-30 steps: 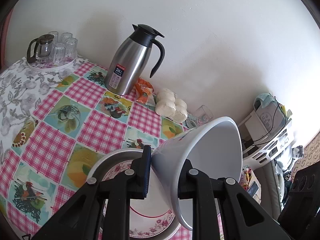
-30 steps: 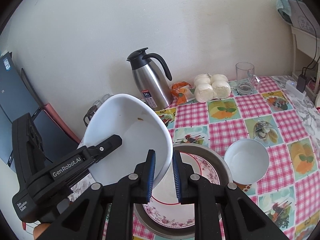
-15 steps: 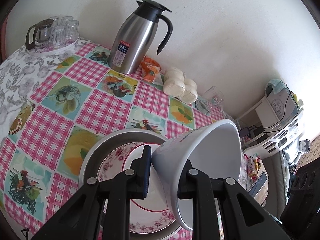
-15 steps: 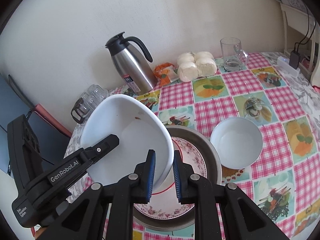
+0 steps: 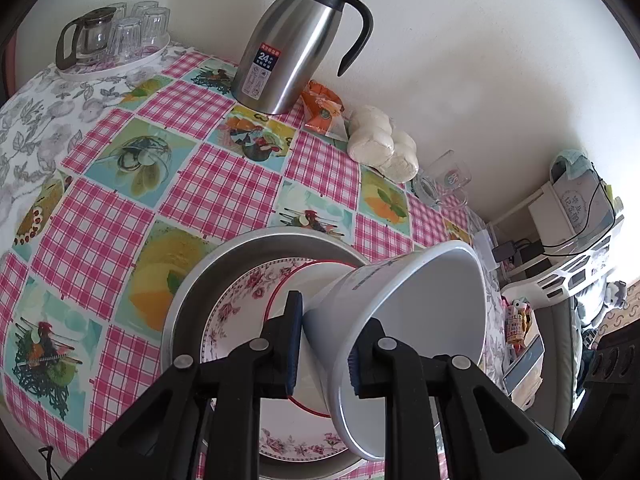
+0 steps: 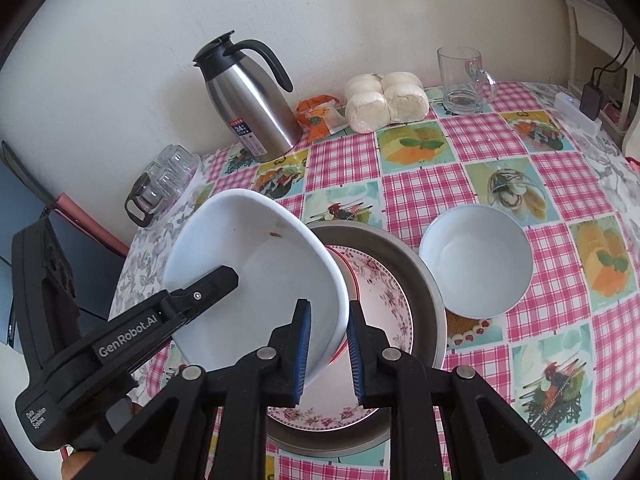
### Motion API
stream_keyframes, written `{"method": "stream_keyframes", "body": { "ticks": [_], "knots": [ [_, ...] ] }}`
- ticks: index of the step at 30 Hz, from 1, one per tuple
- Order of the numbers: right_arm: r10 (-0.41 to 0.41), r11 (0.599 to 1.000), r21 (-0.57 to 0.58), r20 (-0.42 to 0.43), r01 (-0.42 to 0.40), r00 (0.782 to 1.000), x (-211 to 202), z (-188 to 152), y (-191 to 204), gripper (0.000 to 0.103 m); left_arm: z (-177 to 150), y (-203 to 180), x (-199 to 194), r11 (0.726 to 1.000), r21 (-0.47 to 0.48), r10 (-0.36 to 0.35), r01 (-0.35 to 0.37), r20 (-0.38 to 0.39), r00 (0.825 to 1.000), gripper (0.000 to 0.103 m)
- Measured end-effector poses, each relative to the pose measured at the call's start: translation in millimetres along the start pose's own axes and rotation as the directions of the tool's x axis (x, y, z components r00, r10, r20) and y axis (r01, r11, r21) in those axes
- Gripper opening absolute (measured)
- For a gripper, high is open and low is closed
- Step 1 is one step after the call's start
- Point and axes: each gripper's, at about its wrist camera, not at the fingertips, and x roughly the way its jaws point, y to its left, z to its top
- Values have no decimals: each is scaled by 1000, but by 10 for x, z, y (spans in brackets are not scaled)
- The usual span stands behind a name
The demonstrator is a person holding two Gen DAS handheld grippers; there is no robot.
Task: Organize plates and bowls
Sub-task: 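Lower the square bowl into the strawberry bowl with both grippers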
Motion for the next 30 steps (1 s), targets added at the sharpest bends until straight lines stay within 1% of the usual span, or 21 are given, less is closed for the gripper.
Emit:
{"method": "stream_keyframes", "body": {
  "ticks": [9, 16, 19, 23, 30],
  "knots": [
    [11, 1000, 23, -41, -10, 999, 132, -4, -56, 20, 2, 78, 51, 999, -36, -5, 4, -26, 1000, 20],
    [11, 999, 36, -52, -9, 999, 190, -7, -94, 21, 18, 152, 62, 998, -70, -11, 9, -34, 999, 20],
    [12, 999, 43, -59, -10, 998, 223, -14, -114, 21, 26, 169, 40, 997, -77, -22, 20, -26, 999, 20],
    [10, 999, 38, -46, -8, 999, 190, 1, -101, 21, 29, 153, 22, 997, -72, -20, 19, -19, 1000, 20],
    [11, 999, 41, -53, -9, 999, 217, -11, -108, 21, 40, 129, -23, 997, -68, -21, 21, -7, 1000, 20]
  ]
}}
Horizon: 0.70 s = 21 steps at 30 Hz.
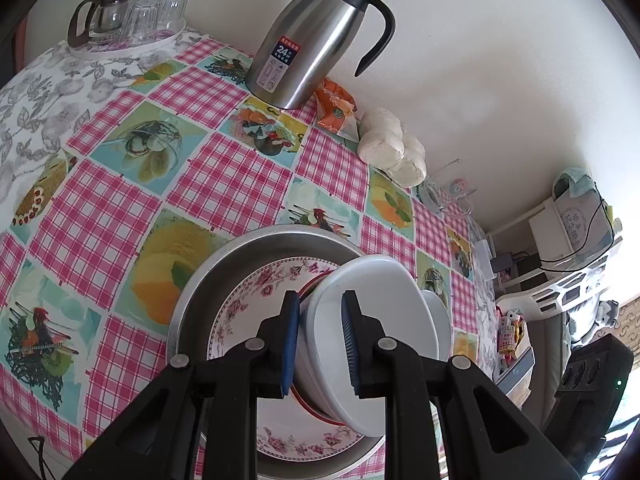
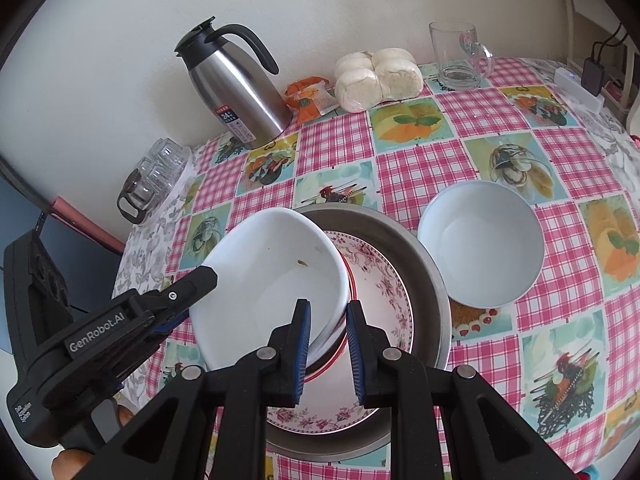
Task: Organize plates and bowls
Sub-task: 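Lower the square bowl into the strawberry bowl with both grippers, then open both grippers to release the square bowl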
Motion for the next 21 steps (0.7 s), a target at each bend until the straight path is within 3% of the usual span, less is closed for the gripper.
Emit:
{"method": "stream_keyframes", "body": {
  "ticks": [21],
  "knots": [
    [11, 1000, 17, 8, -12, 1000, -37, 21, -63, 20, 43, -4, -152, 1000, 8, -8, 7, 54, 998, 21]
  ]
}}
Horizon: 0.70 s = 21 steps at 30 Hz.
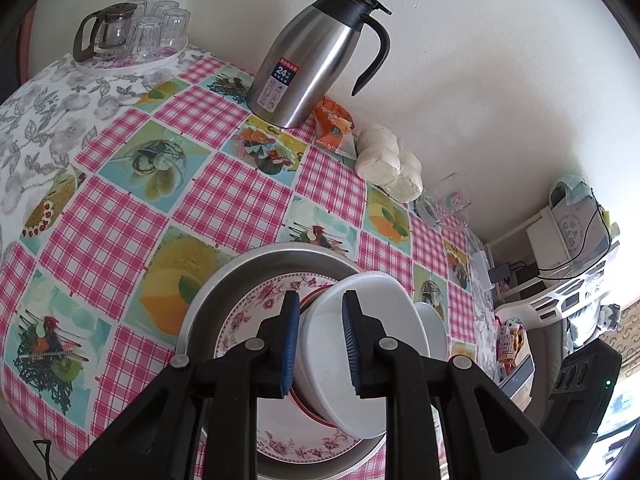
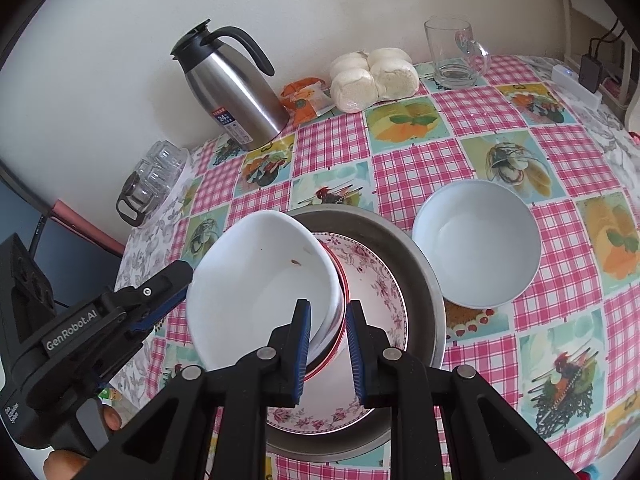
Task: Organize plates and bowls
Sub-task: 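Open both grippers to release the square bowl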
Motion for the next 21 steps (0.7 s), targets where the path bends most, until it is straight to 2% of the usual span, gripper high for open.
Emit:
{"method": "stream_keyframes", "body": {
  "ticks": [7, 10, 12, 14, 16, 19, 21],
  "knots": [
    [11, 1000, 13, 22, -11, 1000, -89, 42, -44, 21, 15, -1, -71, 1000, 3, 21, -21, 25, 999, 25],
    [11, 1000, 14, 34, -11, 999, -130, 58, -43, 21, 16, 0, -86, 999, 3, 52, -52, 33, 998, 51],
    [9, 1000, 10, 42, -9, 999, -150, 69, -36, 22, 18, 6, -86, 997, 0, 75, -75, 33, 997, 54],
    [-7, 1000, 0, 50, 7, 999, -159, 78, -24, 32, 25, 22, -82, 995, -1, 97, -97, 34, 995, 58],
    [-35, 999, -5, 61, 35, 998, -163, 83, -19, 63, 29, 34, -72, 992, 1, 126, -126, 33, 991, 66],
    [-63, 998, -20, 73, 65, 995, -169, 90, -15, 69, 26, 43, -60, 985, 8, 172, -173, 36, 984, 78],
    [-70, 997, -18, 74, 71, 995, -161, 93, -27, 77, 26, 54, -51, 983, 9, 182, -182, 36, 983, 80]
  ]
}}
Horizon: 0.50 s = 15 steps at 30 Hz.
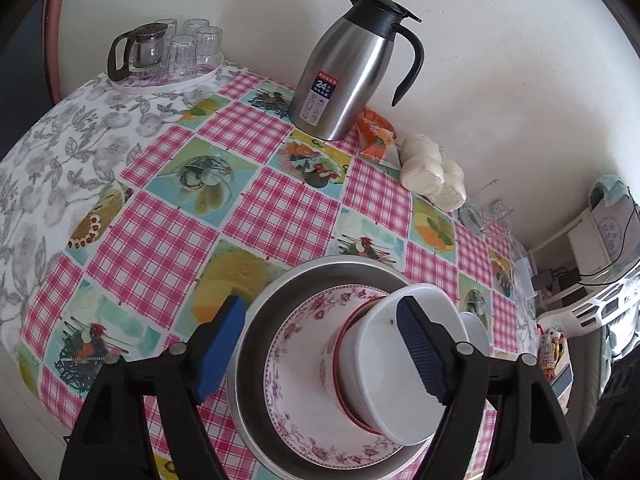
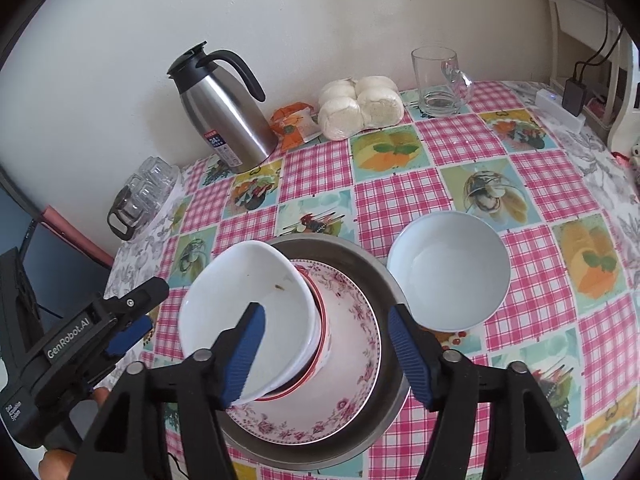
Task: Organize plates and bowls
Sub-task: 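Open both grippers to release the square bowl, then move both open grippers to the rim of the white round bowl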
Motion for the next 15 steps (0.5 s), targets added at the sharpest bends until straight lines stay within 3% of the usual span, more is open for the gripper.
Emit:
{"method": "stream_keyframes", "body": {
  "ticks": [5, 9, 11, 15],
  "knots": [
    [-14, 1000, -12, 6, 14, 1000, 11, 1, -11, 84, -7, 10, 6, 999, -2, 33, -33, 15, 999, 90],
    [-29, 999, -26, 33, 30, 999, -13, 4, -12, 103, -18, 1, -4, 998, 0, 68, -68, 49, 996, 95],
    [-35, 999, -28, 45, 36, 998, -25, 4, -22, 103, -18, -10, -18, 995, 9, 101, -102, 74, 992, 102],
    [-42, 999, -20, 48, 43, 998, -24, 15, -62, 103, -14, -15, -22, 992, 17, 122, -123, 86, 989, 103]
  ]
}}
